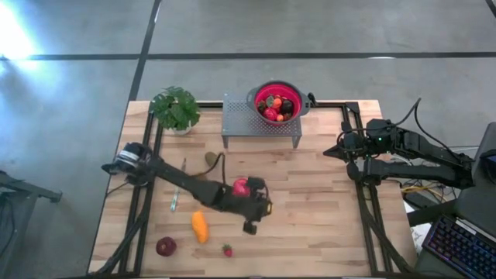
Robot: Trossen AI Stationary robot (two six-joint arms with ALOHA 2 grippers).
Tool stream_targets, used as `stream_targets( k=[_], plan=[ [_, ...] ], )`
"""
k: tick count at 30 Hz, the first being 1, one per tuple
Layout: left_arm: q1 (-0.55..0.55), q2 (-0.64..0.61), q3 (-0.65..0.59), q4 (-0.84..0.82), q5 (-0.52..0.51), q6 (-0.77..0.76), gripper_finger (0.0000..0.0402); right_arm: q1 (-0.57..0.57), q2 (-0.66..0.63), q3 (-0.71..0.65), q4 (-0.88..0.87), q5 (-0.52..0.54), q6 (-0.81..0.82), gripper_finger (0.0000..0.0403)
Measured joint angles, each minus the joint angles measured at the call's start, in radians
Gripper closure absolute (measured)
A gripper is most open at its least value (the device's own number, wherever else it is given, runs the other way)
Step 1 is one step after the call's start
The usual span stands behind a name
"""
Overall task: Pick & Place Fruit
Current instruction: Put the peach into the strainer bowl on the shelf
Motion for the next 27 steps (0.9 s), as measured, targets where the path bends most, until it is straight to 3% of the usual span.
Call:
stream_targets(
  k=[18, 27],
  plan=[
    [0.288, -0.035, 0.323, -0.04, 0.017, 0.308, 0.0264, 0.0, 0.0, 0.0, 0.0, 0.0, -0.001, 0.0394],
    [0.472, -0.035, 0.412, -0.037, 0.042, 0.31, 0.0265, 0.0, 0.0, 0.0, 0.0, 0.0, -0.002, 0.0394]
  ],
)
